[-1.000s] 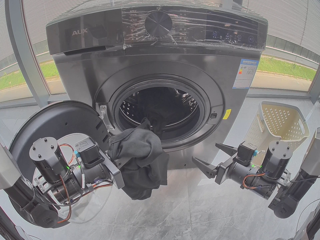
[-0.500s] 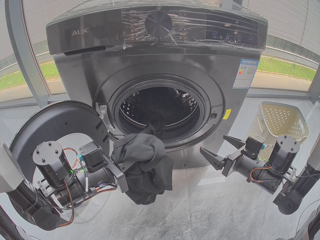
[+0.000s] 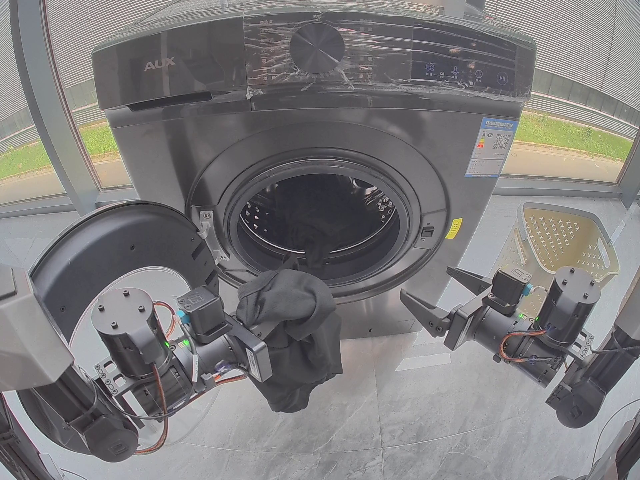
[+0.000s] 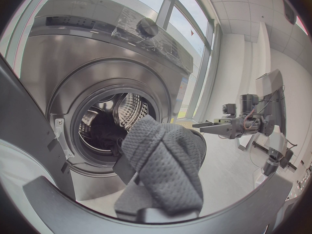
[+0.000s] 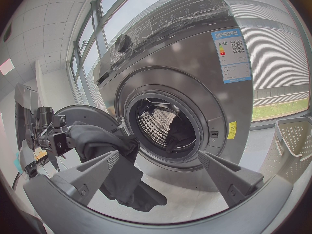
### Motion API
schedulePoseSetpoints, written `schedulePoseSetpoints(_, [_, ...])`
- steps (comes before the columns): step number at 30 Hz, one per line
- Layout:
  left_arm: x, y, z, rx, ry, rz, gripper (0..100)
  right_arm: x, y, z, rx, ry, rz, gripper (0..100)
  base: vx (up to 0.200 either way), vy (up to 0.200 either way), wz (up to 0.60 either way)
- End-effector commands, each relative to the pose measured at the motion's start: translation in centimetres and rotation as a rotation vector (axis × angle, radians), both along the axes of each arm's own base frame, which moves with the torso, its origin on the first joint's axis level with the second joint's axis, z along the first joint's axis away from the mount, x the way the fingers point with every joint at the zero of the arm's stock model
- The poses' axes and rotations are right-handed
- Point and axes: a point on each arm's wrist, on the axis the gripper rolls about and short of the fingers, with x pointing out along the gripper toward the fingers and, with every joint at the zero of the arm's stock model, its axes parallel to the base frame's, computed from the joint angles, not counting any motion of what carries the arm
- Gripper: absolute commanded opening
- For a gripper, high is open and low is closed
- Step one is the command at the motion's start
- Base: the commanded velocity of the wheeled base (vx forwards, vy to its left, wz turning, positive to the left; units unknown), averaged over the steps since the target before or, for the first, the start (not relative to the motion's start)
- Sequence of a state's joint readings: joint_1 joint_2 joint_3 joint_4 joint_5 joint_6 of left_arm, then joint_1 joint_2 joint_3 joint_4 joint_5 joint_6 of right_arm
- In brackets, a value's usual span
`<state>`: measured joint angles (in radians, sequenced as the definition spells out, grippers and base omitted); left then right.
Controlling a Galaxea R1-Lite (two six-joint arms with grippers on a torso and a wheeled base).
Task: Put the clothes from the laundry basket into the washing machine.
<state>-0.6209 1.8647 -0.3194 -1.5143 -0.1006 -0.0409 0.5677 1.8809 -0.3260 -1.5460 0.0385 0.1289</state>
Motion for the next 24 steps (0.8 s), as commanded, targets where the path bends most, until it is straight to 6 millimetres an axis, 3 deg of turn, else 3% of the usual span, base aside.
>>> schedulePoseSetpoints(1, [0.25,-0.82,-1.18,0.025,0.031,-0.004,0,-0.01,0.0,0.06,0.001,-0.002,0.001,100,0.0,0.0,0.0])
schedulePoseSetpoints(5, [0.27,-0.84,-1.16,0.021,0.032,-0.004,0,-0.01,0.04,0.02,0.001,-0.001,0.001,100,0.0,0.0,0.0])
schedulePoseSetpoints(11, [0.39,-0.77,-0.99,0.017,0.025,0.001,0,-0.09,0.13,0.06,0.001,-0.002,0.006,100,0.2,0.0,0.0])
schedulePoseSetpoints(24, [0.4,-0.83,-1.23,0.025,0.031,0.0,0,-0.22,0.35,0.04,0.001,-0.002,0.015,100,0.0,0.0,0.0])
